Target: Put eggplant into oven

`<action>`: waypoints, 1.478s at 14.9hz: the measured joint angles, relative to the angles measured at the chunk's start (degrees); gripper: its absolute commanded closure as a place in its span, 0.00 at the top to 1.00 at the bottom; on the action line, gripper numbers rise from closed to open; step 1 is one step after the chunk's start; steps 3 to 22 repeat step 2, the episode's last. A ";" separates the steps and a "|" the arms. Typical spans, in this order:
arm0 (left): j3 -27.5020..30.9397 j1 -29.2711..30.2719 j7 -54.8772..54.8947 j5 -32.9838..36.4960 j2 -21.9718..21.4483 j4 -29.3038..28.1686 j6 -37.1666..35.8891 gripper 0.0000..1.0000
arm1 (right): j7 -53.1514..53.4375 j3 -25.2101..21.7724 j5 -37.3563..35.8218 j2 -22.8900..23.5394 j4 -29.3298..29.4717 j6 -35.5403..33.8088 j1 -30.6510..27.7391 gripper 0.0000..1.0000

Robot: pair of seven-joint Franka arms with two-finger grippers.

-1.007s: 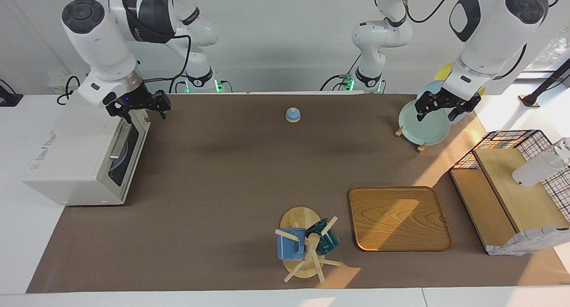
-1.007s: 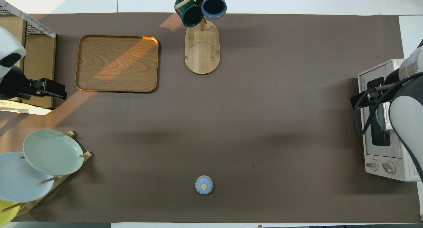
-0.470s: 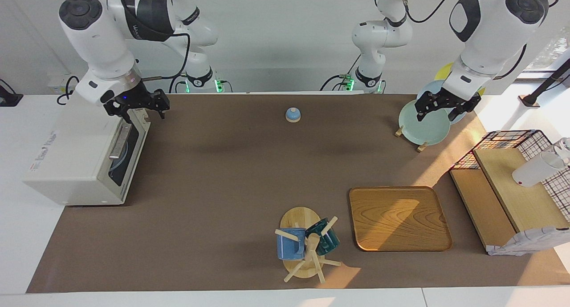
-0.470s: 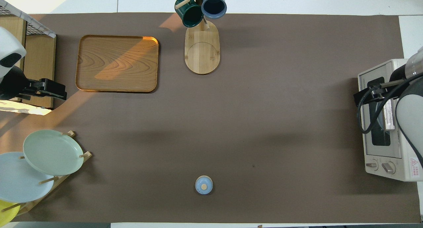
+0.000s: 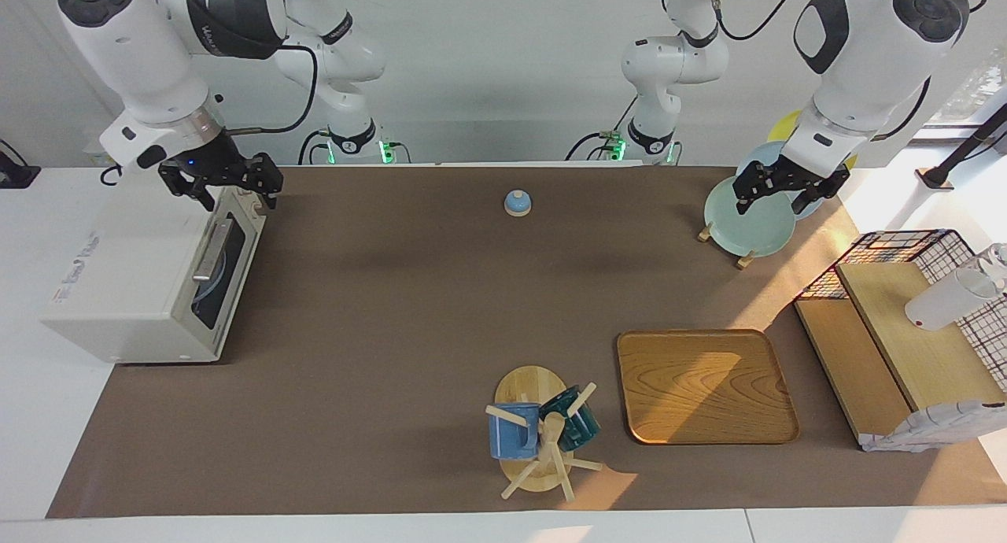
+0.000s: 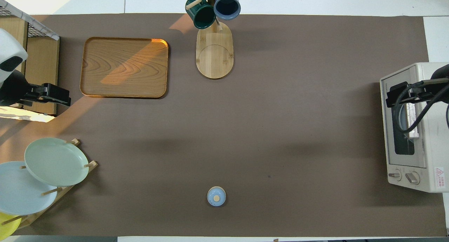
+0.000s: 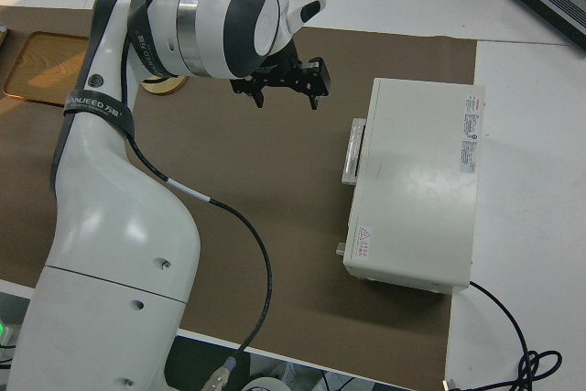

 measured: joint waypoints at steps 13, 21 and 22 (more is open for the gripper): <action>0.00 0.00 0.00 0.00 0.00 0.00 0.00 1.00 | 0.00 -0.32 0.01 0.00 0.02 0.00 0.01 1.00; 0.00 0.00 0.00 0.00 0.00 0.00 0.00 1.00 | 0.00 -0.32 0.01 0.00 0.02 0.00 0.01 1.00; 0.00 0.00 0.00 0.00 0.00 0.00 0.00 1.00 | 0.00 -0.32 0.01 0.00 0.02 0.00 0.01 1.00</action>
